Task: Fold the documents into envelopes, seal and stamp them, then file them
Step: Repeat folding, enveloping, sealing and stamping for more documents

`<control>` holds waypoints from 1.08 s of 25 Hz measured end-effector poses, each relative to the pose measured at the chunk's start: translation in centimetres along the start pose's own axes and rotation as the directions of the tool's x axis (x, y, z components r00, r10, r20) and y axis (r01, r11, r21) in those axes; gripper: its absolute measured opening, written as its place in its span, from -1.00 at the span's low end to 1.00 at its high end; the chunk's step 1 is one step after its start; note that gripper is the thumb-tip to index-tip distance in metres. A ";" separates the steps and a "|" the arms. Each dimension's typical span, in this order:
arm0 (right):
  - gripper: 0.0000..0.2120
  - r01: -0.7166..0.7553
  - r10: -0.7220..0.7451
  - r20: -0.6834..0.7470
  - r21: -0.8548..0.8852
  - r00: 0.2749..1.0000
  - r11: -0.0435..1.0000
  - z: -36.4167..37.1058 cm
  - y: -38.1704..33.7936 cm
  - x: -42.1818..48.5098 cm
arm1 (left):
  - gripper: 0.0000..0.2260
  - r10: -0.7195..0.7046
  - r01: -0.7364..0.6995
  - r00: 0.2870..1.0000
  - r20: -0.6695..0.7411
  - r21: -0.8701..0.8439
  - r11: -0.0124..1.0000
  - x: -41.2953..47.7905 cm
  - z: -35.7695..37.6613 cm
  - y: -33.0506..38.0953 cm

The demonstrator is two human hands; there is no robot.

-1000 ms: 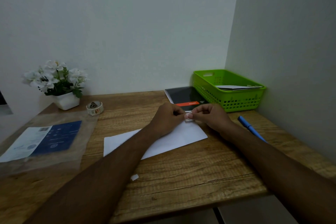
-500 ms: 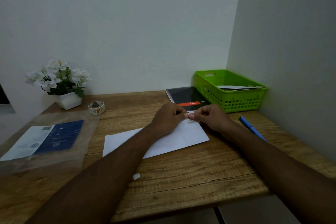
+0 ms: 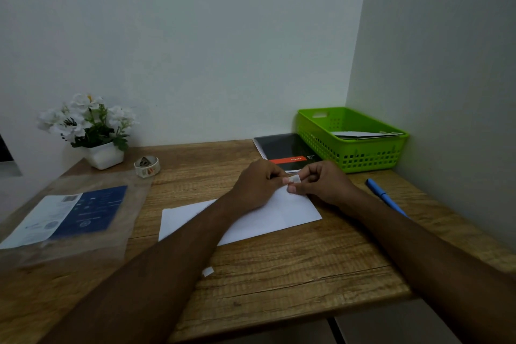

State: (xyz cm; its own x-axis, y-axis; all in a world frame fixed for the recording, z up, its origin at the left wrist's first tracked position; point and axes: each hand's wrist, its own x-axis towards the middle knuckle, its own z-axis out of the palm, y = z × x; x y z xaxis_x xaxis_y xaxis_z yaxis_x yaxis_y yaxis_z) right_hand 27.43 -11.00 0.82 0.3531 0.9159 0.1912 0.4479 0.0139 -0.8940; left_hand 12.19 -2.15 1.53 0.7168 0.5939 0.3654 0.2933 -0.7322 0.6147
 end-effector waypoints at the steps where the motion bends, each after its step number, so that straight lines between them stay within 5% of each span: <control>1: -0.83 -0.001 0.001 0.008 0.004 1.000 1.000 -0.1 0.0 0.0 | -0.84 0.005 -0.005 1.000 0.008 0.008 1.000 0.0 0.0 0.0; 11: -0.81 -0.058 0.044 0.121 0.118 0.992 0.991 -0.9 0.0 0.3 | -0.79 -0.039 0.044 0.998 -0.058 0.087 0.995 0.1 0.0 -0.9; 17: -0.71 0.000 -0.001 0.099 0.008 0.995 1.000 -0.2 0.2 0.1 | -0.81 0.064 -0.046 0.992 -0.107 0.165 0.985 -0.1 0.4 -0.1; 27: -0.71 -0.035 0.023 0.171 0.069 0.985 0.997 -0.6 0.5 0.5 | -0.83 0.204 -0.179 0.962 -0.181 0.145 0.973 -0.9 0.2 0.9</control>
State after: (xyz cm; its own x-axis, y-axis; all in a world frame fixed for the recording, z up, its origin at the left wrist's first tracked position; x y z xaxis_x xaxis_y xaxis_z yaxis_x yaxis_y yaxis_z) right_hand 28.33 -10.83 0.75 0.2173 0.9711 0.0988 0.3772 0.0098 -0.9261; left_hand 11.90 -3.40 1.63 0.6345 0.4827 0.6036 0.2491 -0.8670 0.4315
